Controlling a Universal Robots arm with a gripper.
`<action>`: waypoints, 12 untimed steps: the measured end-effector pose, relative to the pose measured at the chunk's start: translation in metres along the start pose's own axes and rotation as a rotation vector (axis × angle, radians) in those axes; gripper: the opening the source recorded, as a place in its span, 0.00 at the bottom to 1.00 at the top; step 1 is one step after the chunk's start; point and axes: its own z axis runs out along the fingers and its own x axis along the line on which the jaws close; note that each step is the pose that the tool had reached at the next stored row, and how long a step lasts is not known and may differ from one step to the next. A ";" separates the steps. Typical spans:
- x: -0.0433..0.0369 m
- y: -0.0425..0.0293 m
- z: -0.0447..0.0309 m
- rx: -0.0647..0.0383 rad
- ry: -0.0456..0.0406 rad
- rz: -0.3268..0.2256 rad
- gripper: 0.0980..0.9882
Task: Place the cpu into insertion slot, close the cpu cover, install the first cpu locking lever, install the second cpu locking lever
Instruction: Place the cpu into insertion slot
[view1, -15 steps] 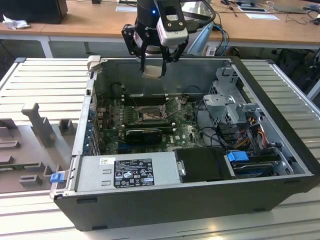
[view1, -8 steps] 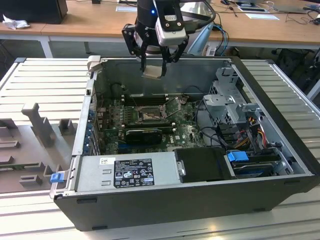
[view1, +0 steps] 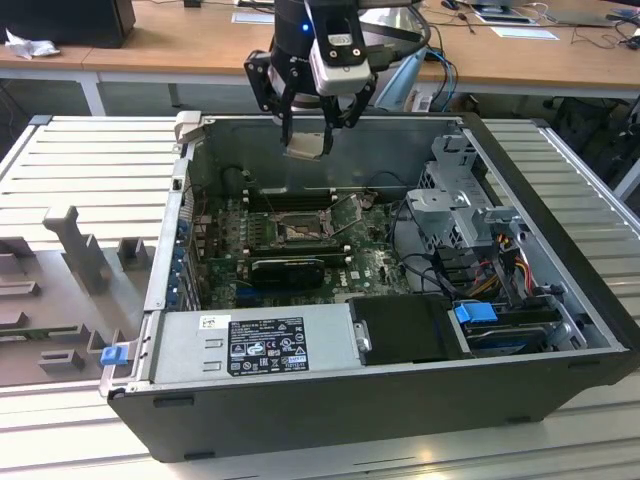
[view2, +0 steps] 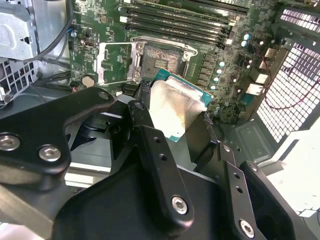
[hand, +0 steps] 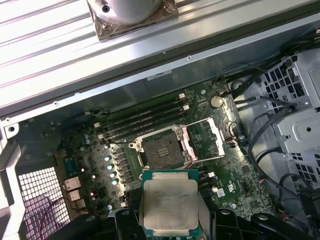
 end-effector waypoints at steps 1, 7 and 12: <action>0.0000 0.0000 0.0003 0.000 -0.0001 0.000 0.48; 0.0000 -0.0002 0.0020 0.000 -0.0001 0.001 0.48; -0.0001 -0.0003 0.0031 0.000 -0.0002 0.002 0.48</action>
